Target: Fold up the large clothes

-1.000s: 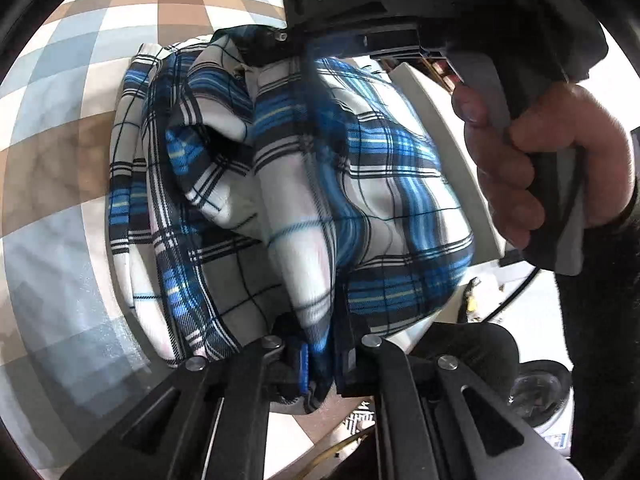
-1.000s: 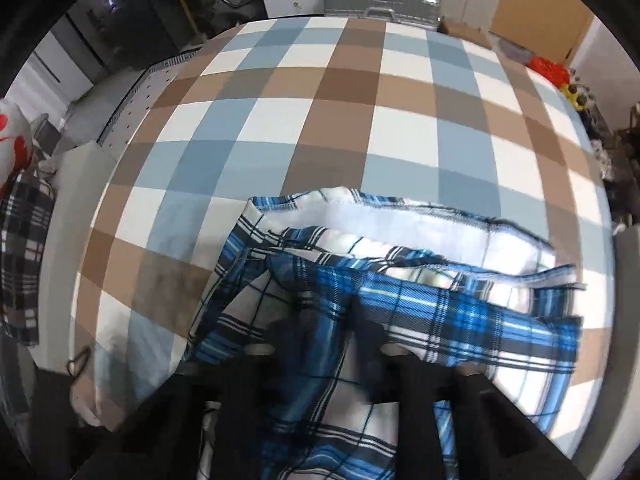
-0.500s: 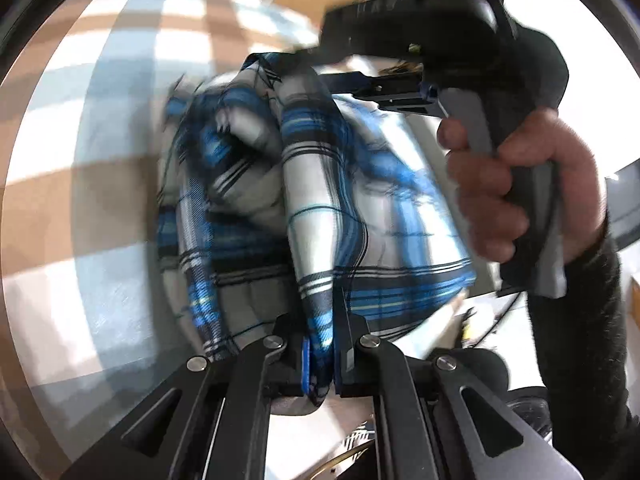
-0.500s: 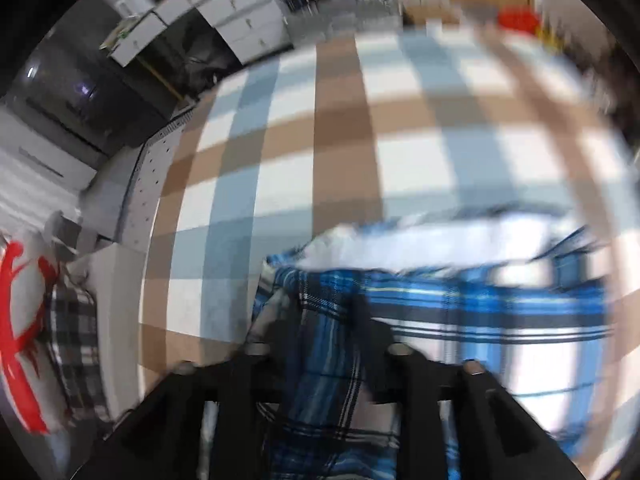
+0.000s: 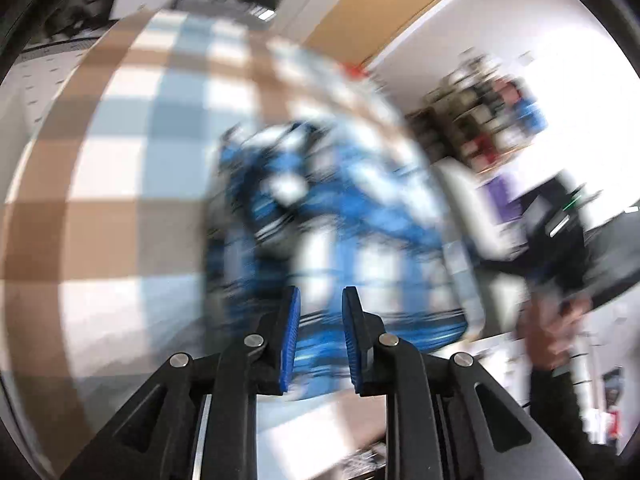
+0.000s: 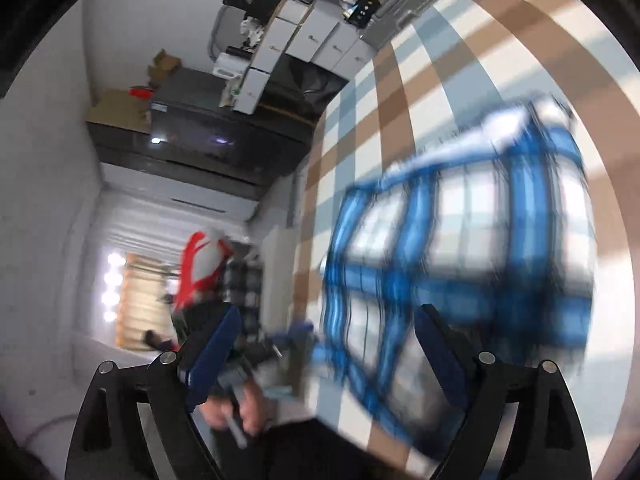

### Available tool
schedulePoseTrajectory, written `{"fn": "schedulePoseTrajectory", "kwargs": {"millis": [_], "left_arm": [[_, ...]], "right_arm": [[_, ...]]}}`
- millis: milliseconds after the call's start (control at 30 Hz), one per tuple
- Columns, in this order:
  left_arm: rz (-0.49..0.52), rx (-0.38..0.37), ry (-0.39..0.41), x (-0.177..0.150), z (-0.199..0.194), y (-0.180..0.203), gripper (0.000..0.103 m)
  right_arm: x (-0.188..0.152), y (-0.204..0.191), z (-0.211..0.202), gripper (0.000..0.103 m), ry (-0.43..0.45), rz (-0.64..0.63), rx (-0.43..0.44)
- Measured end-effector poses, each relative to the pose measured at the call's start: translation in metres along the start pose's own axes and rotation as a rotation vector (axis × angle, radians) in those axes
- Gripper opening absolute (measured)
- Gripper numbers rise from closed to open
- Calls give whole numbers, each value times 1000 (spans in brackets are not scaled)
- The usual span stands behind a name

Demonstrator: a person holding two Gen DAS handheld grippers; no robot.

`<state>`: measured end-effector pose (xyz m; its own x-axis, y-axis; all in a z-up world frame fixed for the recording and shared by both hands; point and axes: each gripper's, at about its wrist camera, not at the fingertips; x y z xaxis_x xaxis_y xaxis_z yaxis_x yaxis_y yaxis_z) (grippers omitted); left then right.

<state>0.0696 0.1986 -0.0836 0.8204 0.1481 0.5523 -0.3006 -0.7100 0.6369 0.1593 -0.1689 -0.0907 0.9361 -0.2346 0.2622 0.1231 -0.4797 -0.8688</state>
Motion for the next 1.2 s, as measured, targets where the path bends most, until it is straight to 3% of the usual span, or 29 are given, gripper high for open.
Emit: {"fn": "schedulePoseTrajectory", "kwargs": {"millis": [67, 100, 133, 233, 400, 567, 633, 700, 733, 833, 900, 967, 1033, 1100, 1133, 1200], "left_arm": [[-14, -87, 63, 3, -5, 9, 50], [-19, -130, 91, 3, -1, 17, 75], [-18, -152, 93, 6, 6, 21, 78], [1, -124, 39, 11, 39, 24, 78], [-74, -14, -22, 25, 82, 8, 78], [-104, 6, -17, 17, 71, 2, 77], [-100, 45, -9, 14, 61, 3, 77], [-119, 44, -1, 11, 50, 3, 77], [-119, 45, -3, 9, 55, 2, 77], [-49, 100, -15, 4, 63, 5, 77], [-5, 118, -30, -3, 60, 8, 77], [29, 122, -39, -7, 60, 9, 77], [85, 199, -75, -15, 66, 5, 78], [126, 270, -125, -23, 79, -3, 77], [176, 277, -92, -25, 78, 0, 78], [230, 324, -108, -28, 84, 3, 78]], "right_arm": [[-15, 17, -1, 98, -17, 27, 24], [-22, 28, 4, 97, -23, 45, 27], [-27, 41, 8, 97, -14, 62, 28], [-31, 67, 19, 94, 16, 100, 44], [-31, 63, 16, 93, 21, 79, 64], [-35, 45, -12, 95, 75, 25, 128], [-38, 41, -12, 100, 45, -12, 94], [-43, 52, 3, 100, -38, 4, 23], [-44, 55, 6, 100, -31, -3, 28], [-40, 50, 7, 99, -53, -36, 10], [-39, 40, -1, 100, -22, -24, 17], [-42, 21, -15, 100, 10, -122, 49], [-45, 11, -12, 100, 4, -184, 4], [-49, 23, 11, 100, -83, -162, -76], [-50, 25, 16, 100, -88, -169, -106], [-56, 20, 22, 100, -85, -269, -157]]}}
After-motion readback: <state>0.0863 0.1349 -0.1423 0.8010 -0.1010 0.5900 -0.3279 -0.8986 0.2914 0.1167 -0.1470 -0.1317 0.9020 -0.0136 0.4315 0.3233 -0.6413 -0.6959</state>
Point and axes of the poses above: each gripper's, at about its wrist camera, not at the fingertips, and z roughly the way its jaws point, y to its right, x to its top, and after that the axes turned 6 degrees about y, right-handed
